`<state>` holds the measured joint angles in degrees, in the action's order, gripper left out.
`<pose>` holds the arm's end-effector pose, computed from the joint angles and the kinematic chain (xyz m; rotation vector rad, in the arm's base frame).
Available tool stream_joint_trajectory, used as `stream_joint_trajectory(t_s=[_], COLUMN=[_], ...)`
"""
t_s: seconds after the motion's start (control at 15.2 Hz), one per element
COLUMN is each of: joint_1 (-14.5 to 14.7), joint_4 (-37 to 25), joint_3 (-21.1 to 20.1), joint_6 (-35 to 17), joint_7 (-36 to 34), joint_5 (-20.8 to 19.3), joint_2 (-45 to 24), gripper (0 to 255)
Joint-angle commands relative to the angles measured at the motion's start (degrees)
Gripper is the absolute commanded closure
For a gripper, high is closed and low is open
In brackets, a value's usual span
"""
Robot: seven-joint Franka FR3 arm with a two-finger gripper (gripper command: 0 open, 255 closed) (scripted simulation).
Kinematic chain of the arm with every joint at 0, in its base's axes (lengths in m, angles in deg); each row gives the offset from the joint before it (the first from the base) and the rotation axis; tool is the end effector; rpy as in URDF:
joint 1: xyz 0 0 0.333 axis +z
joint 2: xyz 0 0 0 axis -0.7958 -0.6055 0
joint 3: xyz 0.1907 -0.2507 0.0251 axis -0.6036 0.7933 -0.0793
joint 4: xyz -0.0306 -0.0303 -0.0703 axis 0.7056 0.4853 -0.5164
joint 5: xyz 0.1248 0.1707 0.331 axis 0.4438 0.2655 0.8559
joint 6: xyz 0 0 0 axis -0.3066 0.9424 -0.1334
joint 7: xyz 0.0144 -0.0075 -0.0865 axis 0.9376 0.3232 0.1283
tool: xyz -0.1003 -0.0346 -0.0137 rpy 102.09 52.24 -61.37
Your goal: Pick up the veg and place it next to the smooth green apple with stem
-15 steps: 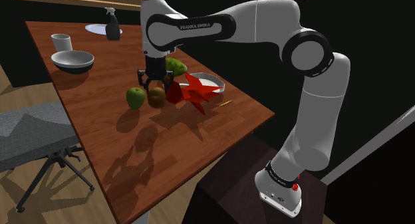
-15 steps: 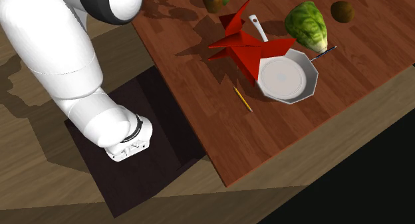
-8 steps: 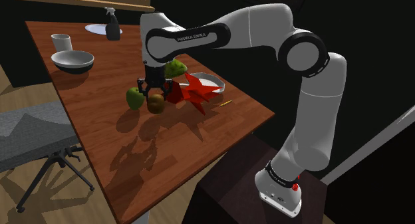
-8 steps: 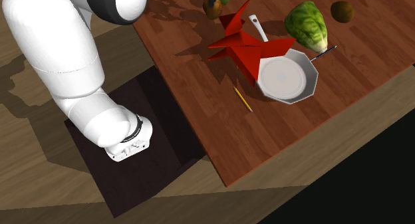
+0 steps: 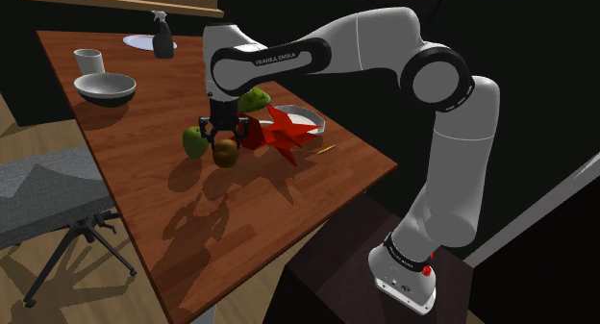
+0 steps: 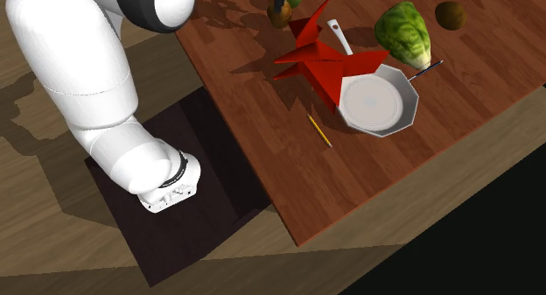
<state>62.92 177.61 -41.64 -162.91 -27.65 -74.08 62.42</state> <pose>0.6145 0.2157 0.3717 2.9388 -0.9586 -0.1800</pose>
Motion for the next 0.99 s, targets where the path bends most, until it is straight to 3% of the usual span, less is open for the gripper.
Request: stream_joint_trajectory(t_s=[0.0,0.07,0.4,0.66,0.92], joint_1=[0.00,0.00,0.00,0.01,0.01], joint_4=[0.00,-0.01,-0.02,-6.12,-6.12], joint_3=[0.00,0.00,0.00,-0.10,-0.09], joint_6=[-0.01,-0.01,-0.01,6.95,6.95], joint_7=[0.00,0.01,0.00,0.16,0.16], joint_5=[0.00,0.00,0.00,0.21,0.21], joint_2=[0.02,0.01,0.00,0.88,0.88], gripper=[255,0,0,0,0])
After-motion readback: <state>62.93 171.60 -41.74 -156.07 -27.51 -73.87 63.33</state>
